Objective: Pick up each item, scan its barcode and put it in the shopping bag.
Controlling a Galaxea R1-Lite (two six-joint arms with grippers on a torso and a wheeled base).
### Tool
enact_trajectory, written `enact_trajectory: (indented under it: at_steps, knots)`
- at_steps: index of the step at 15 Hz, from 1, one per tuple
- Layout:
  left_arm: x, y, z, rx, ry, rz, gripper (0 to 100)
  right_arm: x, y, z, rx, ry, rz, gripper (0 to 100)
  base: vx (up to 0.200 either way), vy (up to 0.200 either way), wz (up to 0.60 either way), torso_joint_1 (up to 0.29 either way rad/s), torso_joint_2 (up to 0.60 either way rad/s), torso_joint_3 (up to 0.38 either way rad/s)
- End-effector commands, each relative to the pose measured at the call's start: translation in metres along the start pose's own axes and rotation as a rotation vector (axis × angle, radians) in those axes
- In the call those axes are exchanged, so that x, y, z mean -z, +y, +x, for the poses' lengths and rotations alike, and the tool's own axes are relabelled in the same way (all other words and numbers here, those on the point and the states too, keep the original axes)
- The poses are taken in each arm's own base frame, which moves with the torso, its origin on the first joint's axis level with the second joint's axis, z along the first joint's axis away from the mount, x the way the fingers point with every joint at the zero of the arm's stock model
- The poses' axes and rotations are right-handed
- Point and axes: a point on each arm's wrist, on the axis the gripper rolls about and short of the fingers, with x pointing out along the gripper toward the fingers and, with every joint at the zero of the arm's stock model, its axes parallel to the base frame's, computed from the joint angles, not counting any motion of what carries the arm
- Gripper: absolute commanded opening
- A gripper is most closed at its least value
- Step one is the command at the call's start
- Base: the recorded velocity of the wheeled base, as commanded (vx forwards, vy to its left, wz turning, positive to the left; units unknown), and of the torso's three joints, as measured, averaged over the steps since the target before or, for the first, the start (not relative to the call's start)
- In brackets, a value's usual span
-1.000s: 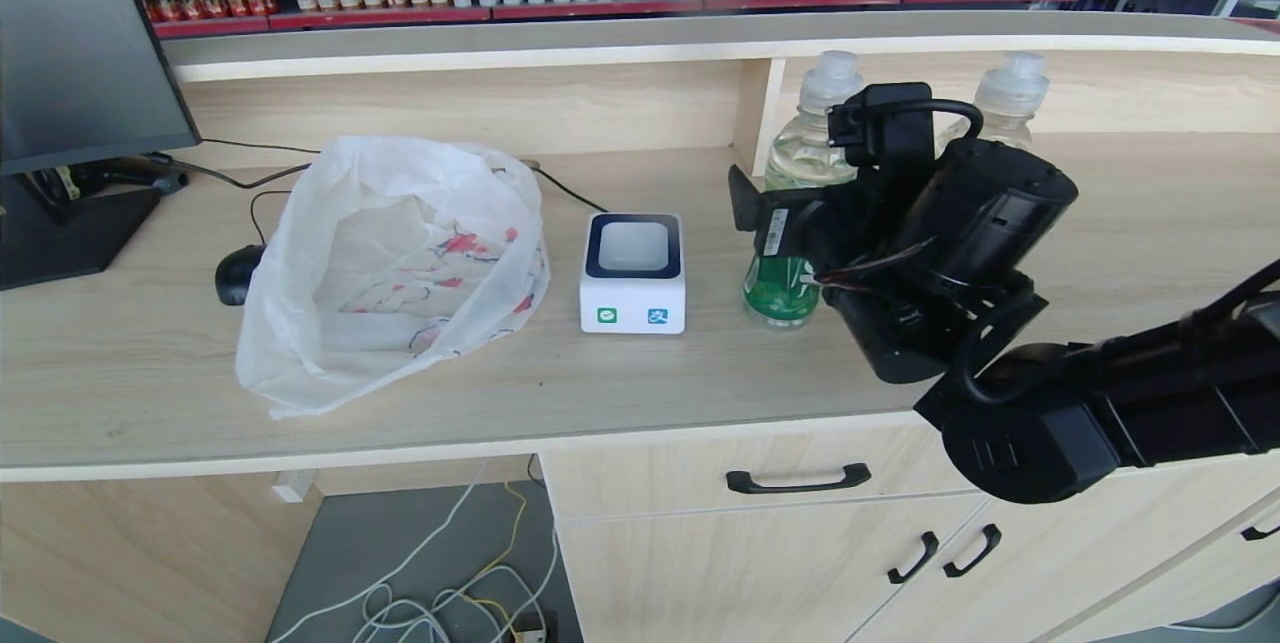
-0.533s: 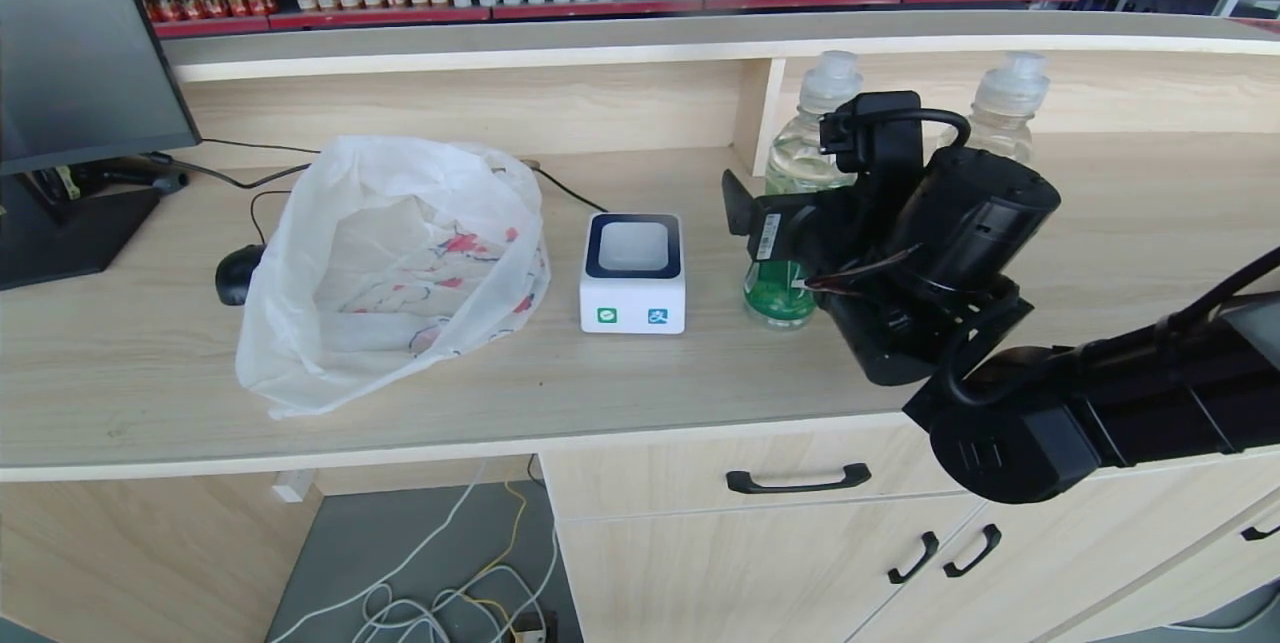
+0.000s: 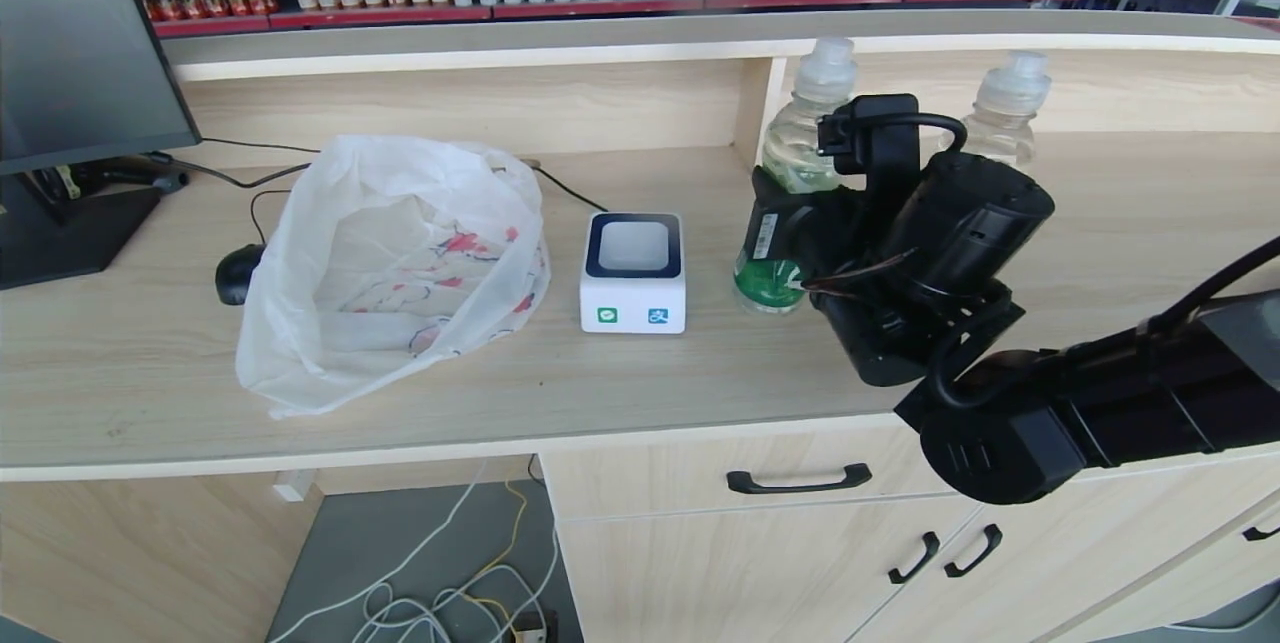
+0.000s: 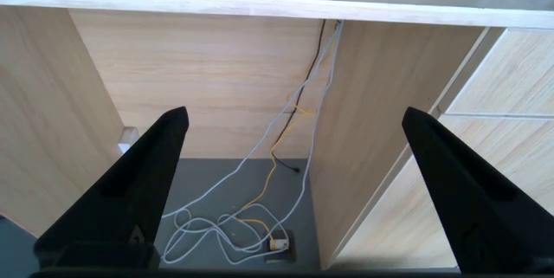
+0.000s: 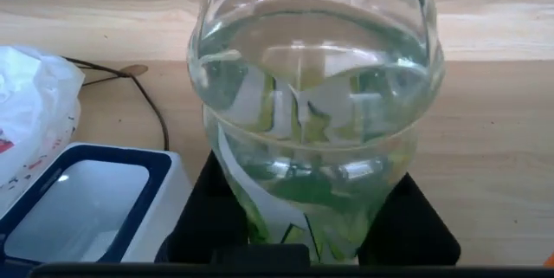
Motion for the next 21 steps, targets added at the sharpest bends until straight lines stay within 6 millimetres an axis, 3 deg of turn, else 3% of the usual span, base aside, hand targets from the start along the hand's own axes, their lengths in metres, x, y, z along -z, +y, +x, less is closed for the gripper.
enact_trajectory:
  at_steps: [1, 9, 16, 21]
  knots:
    - [0.0, 0.0, 0.0, 0.0, 0.001, 0.0, 100, -0.005, -0.001, 0.0, 0.004, -0.018, 0.009, 0, 0.0, 0.0, 0.0, 0.0, 0.0, 0.0]
    - [0.0, 0.0, 0.0, 0.0, 0.0, 0.0, 100, -0.015, -0.003, -0.001, 0.008, -0.046, 0.024, 0, 0.0, 0.0, 0.0, 0.0, 0.0, 0.0]
    - [0.0, 0.0, 0.0, 0.0, 0.0, 0.0, 100, -0.038, -0.009, -0.01, 0.011, -0.089, 0.049, 0, 0.0, 0.0, 0.0, 0.0, 0.0, 0.0]
    - [0.0, 0.0, 0.0, 0.0, 0.001, 0.0, 100, -0.056, -0.01, -0.043, -0.037, -0.094, 0.07, 0, 0.0, 0.0, 0.0, 0.0, 0.0, 0.0]
